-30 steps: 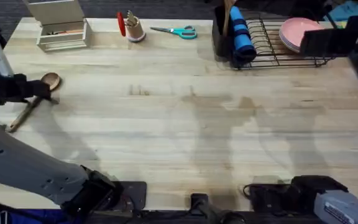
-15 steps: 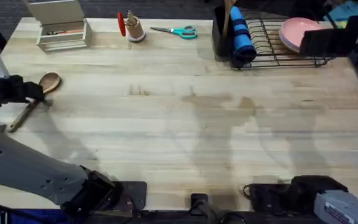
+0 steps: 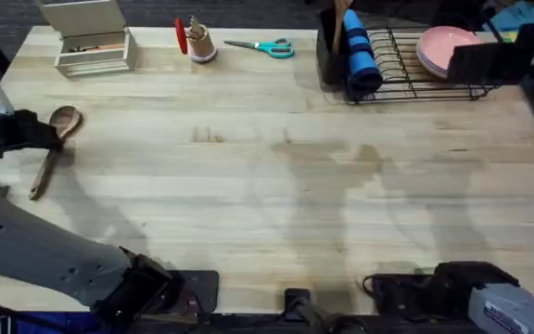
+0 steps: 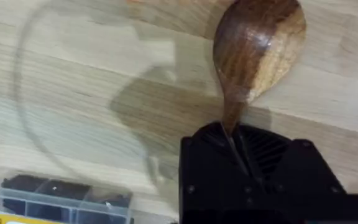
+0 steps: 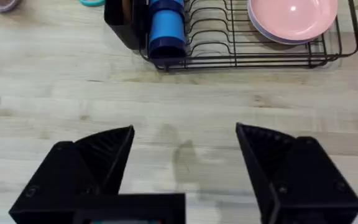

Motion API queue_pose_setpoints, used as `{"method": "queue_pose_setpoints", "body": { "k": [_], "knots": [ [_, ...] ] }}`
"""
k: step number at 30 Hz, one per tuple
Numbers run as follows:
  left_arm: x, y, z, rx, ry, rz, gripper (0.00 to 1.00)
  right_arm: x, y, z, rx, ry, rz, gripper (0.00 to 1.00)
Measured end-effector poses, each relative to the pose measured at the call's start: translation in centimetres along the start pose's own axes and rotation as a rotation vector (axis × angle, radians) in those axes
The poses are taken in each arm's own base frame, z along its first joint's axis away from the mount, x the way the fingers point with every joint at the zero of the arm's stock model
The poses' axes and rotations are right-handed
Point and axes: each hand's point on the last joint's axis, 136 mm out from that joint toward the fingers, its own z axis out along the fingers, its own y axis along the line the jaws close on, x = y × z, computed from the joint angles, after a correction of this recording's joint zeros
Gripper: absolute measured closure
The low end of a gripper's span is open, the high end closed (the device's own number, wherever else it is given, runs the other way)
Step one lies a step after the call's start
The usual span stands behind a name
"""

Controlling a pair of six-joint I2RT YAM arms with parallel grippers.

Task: Pick up the spoon on the table one by one and put them onto the rack

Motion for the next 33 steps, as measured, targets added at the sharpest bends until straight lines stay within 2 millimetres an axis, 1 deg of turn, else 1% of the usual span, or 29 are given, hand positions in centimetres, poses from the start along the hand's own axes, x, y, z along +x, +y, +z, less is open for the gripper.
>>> {"method": "queue_pose_setpoints", "body": {
  "k": [4,10,12,14,15,30,33],
  "knots": [
    [0.22,-0.21,0.06,0.01,0.008,-0.003,0.85,0.0,0.0,0.0,0.0,0.0,0.0,0.006],
    [0.39,-0.31,0.38,0.021,0.017,-0.006,0.822,0.0,0.01,0.0,0.0,0.0,0.0,0.006],
    [0.36,-0.31,0.41,0.023,0.019,-0.007,0.848,0.0,0.0,0.0,0.0,0.0,0.0,0.006],
    [0.24,-0.31,0.34,0.025,0.016,-0.006,0.935,0.0,0.01,0.0,0.0,0.0,0.0,0.006],
    [0.21,-0.29,0.33,0.025,0.016,-0.007,0.947,0.0,0.01,0.0,0.0,0.0,0.0,0.006],
    [0.02,-0.32,0.2,0.021,0.009,-0.005,0.958,0.0,0.0,0.0,0.0,0.0,0.0,0.006],
    [-0.36,-0.76,-0.14,0.034,-0.011,-0.015,0.961,0.0,0.0,0.0,0.0,0.0,0.0,0.006]
  ]
}}
